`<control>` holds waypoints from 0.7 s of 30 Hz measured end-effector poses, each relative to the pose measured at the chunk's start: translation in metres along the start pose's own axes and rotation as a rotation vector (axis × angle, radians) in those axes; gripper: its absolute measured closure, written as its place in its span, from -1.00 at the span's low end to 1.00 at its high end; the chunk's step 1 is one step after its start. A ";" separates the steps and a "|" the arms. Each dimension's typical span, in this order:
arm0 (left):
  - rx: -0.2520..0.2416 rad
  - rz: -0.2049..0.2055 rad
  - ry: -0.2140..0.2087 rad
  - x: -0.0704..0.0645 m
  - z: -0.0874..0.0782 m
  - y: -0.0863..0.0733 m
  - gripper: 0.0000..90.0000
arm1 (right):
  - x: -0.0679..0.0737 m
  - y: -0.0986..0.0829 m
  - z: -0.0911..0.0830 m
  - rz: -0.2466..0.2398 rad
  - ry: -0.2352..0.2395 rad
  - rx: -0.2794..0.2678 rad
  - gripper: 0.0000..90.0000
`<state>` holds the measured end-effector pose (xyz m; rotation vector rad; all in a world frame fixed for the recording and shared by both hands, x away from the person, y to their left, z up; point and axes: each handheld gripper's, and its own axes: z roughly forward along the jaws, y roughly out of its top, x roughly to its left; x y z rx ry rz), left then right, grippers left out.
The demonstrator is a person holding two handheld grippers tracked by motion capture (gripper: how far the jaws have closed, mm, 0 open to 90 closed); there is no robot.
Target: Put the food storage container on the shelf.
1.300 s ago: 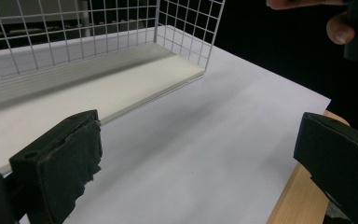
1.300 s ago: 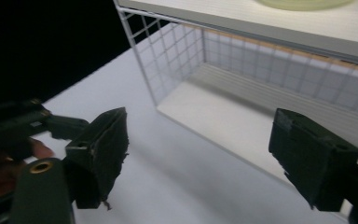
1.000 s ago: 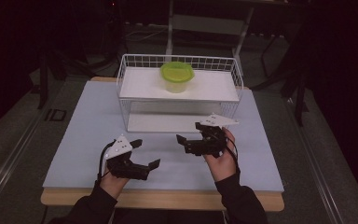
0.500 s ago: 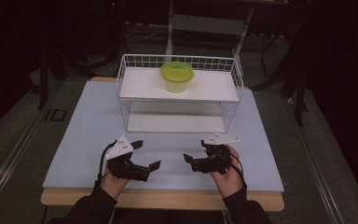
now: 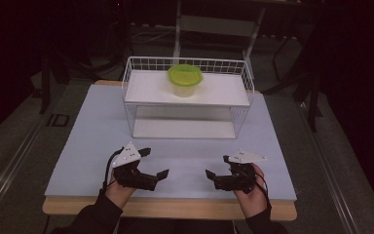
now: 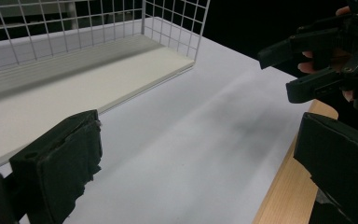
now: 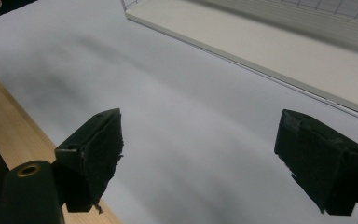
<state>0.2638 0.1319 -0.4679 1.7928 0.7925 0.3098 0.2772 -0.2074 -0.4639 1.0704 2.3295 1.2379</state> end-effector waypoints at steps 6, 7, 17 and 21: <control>0.001 0.010 -0.001 0.000 0.000 -0.001 -0.96 | -0.005 -0.009 -0.006 -0.006 -0.020 0.001 -0.67; 0.006 0.011 0.000 -0.001 0.000 -0.001 -0.96 | -0.006 -0.010 -0.007 -0.010 -0.028 0.002 -0.67; 0.031 0.018 -0.002 0.000 0.003 -0.005 -0.96 | -0.016 -0.014 -0.004 -0.004 -0.068 0.020 -0.66; 0.040 0.011 -0.002 0.001 0.004 -0.007 -0.96 | -0.018 -0.015 -0.003 0.004 -0.072 0.027 -0.66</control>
